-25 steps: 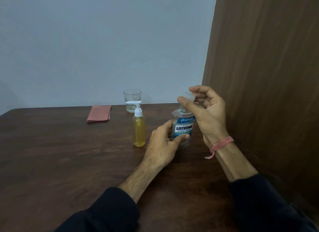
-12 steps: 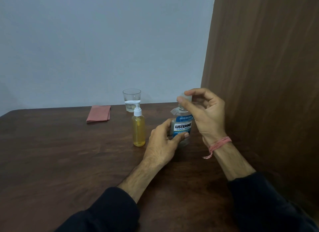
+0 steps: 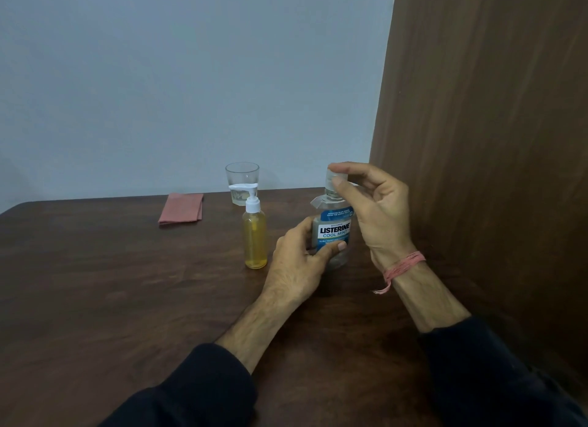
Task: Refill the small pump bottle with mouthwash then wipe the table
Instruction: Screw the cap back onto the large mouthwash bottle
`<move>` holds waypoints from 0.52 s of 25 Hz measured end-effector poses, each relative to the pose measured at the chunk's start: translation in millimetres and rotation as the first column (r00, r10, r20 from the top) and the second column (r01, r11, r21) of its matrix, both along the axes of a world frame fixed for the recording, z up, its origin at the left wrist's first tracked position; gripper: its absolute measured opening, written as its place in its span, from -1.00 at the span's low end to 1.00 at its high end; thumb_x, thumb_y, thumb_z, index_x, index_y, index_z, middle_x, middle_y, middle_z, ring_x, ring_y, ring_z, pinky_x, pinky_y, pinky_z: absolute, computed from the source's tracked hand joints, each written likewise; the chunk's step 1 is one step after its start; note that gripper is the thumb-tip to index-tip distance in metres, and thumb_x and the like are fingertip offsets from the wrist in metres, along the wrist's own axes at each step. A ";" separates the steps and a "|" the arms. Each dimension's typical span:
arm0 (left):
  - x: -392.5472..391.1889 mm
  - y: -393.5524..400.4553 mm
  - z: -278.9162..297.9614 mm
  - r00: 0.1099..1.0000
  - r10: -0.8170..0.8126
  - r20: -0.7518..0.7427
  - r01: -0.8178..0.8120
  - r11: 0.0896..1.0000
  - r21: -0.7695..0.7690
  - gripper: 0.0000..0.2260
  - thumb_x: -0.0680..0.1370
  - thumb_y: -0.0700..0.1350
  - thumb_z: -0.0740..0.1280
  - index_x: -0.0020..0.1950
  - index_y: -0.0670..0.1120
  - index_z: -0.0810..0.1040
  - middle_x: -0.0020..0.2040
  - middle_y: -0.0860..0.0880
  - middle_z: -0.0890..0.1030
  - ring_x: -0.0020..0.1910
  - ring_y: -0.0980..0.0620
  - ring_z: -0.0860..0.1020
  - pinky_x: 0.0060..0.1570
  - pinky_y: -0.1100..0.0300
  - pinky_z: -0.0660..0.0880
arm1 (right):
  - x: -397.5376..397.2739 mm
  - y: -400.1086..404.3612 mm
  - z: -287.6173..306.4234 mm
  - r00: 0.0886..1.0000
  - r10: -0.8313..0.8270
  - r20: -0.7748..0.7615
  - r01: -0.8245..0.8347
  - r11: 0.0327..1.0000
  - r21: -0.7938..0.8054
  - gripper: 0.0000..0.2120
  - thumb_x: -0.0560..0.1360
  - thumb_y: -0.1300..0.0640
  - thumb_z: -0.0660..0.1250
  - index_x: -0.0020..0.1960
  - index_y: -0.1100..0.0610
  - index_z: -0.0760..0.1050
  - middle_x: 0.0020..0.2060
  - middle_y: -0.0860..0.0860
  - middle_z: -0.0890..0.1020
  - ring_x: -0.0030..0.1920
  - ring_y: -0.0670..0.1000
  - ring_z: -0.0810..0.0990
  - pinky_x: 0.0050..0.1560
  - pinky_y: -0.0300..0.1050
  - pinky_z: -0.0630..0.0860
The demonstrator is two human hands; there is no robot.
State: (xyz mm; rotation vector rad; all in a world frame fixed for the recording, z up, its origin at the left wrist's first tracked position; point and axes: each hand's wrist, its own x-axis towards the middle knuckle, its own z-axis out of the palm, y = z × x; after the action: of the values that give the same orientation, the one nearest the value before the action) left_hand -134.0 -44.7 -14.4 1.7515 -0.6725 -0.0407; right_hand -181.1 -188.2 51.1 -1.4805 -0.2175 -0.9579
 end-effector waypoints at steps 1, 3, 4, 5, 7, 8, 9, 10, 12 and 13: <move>-0.4 0.3 0.5 1.000 0.002 0.002 -0.002 1.000 0.002 -0.58 0.64 -0.03 0.62 0.48 0.03 0.65 0.30 0.12 0.80 0.33 0.18 0.74 0.46 0.02 0.66 | 0.4 -0.3 0.0 1.000 -0.008 0.004 0.008 1.000 0.015 -0.84 0.58 0.35 0.52 0.15 0.29 0.71 0.11 0.14 0.79 0.07 -0.01 0.80 0.00 -0.19 0.71; -2.0 0.6 2.2 1.000 0.000 0.004 0.000 1.000 0.006 -0.58 0.64 -0.04 0.62 0.48 0.04 0.65 0.30 0.13 0.79 0.31 0.21 0.74 0.45 0.06 0.67 | 0.9 -2.7 -0.9 1.000 -0.024 0.007 0.023 0.999 0.034 -0.80 0.53 0.34 0.57 0.14 0.33 0.70 0.10 0.17 0.79 0.08 0.04 0.80 0.01 -0.15 0.72; -2.3 0.6 2.8 1.000 -0.001 0.004 0.001 1.000 0.008 -0.58 0.64 -0.04 0.62 0.48 0.03 0.65 0.30 0.13 0.79 0.31 0.21 0.74 0.45 0.08 0.67 | 0.9 -3.6 -0.9 1.000 -0.028 0.006 0.028 0.999 0.037 -0.79 0.52 0.34 0.58 0.14 0.34 0.69 0.10 0.17 0.79 0.08 0.05 0.80 0.02 -0.15 0.72; -2.7 0.5 3.4 1.000 -0.003 0.005 0.003 1.000 0.009 -0.58 0.64 -0.05 0.61 0.48 0.03 0.65 0.30 0.13 0.79 0.30 0.21 0.74 0.45 0.08 0.67 | 0.9 -4.2 -1.3 1.000 -0.030 0.004 0.030 0.999 0.033 -0.78 0.52 0.34 0.58 0.14 0.35 0.69 0.10 0.17 0.79 0.08 0.06 0.80 0.02 -0.15 0.72; -3.2 0.5 5.0 1.000 -0.001 0.003 0.001 1.000 0.014 -0.58 0.65 -0.05 0.61 0.49 0.02 0.64 0.31 0.12 0.79 0.31 0.21 0.73 0.46 0.09 0.66 | 0.9 -4.0 -1.7 0.999 -0.035 -0.002 0.035 0.999 0.017 -0.77 0.52 0.34 0.58 0.15 0.36 0.68 0.11 0.17 0.79 0.11 0.07 0.80 0.03 -0.15 0.71; -3.8 0.3 5.5 1.000 0.005 0.003 -0.005 1.000 0.021 -0.58 0.65 -0.05 0.61 0.49 0.03 0.64 0.32 0.12 0.78 0.32 0.20 0.73 0.46 0.09 0.65 | 0.5 -3.7 -1.5 0.999 -0.038 -0.005 0.038 0.999 0.004 -0.76 0.52 0.34 0.57 0.16 0.36 0.67 0.12 0.18 0.78 0.13 0.07 0.80 0.04 -0.16 0.71; -4.2 -0.2 6.2 1.000 0.010 0.002 -0.010 1.000 0.028 -0.58 0.65 -0.05 0.60 0.50 0.03 0.63 0.33 0.11 0.78 0.33 0.18 0.72 0.47 0.08 0.65 | 0.2 -3.3 -0.8 0.999 -0.043 -0.009 0.043 0.999 -0.008 -0.76 0.53 0.35 0.57 0.17 0.37 0.66 0.13 0.18 0.78 0.14 0.07 0.79 0.05 -0.16 0.71; -4.6 0.2 7.2 1.000 0.013 -0.002 -0.013 0.999 0.030 -0.57 0.65 -0.04 0.60 0.51 0.02 0.62 0.34 0.10 0.77 0.34 0.16 0.72 0.48 0.07 0.64 | -0.3 -2.4 0.1 0.999 -0.048 -0.012 0.048 0.999 -0.017 -0.75 0.52 0.35 0.57 0.17 0.37 0.66 0.13 0.17 0.78 0.14 0.06 0.79 0.06 -0.17 0.70; -4.8 -0.1 8.0 1.000 0.009 0.002 -0.009 0.999 0.031 -0.56 0.66 -0.04 0.59 0.52 0.01 0.62 0.35 0.09 0.77 0.36 0.15 0.72 0.49 0.08 0.63 | -2.2 -0.5 2.7 0.996 -0.087 -0.015 0.086 0.996 -0.025 -0.75 0.50 0.35 0.59 0.15 0.34 0.67 0.11 0.14 0.78 0.11 0.03 0.80 0.06 -0.17 0.71; -4.5 -0.4 8.4 1.000 0.007 0.010 -0.007 0.999 0.032 -0.56 0.66 -0.04 0.59 0.52 0.00 0.62 0.35 0.09 0.77 0.36 0.15 0.71 0.48 0.10 0.63 | -2.9 0.6 3.7 0.993 -0.120 -0.019 0.119 0.992 -0.029 -0.76 0.49 0.34 0.61 0.13 0.32 0.69 0.09 0.11 0.79 0.09 0.01 0.80 0.05 -0.16 0.72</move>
State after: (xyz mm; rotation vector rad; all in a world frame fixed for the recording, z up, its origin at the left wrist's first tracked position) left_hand -138.5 -45.1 -6.0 1.7862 -0.6759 -0.0387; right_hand -184.0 -187.6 54.8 -1.5416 -0.1285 -1.0390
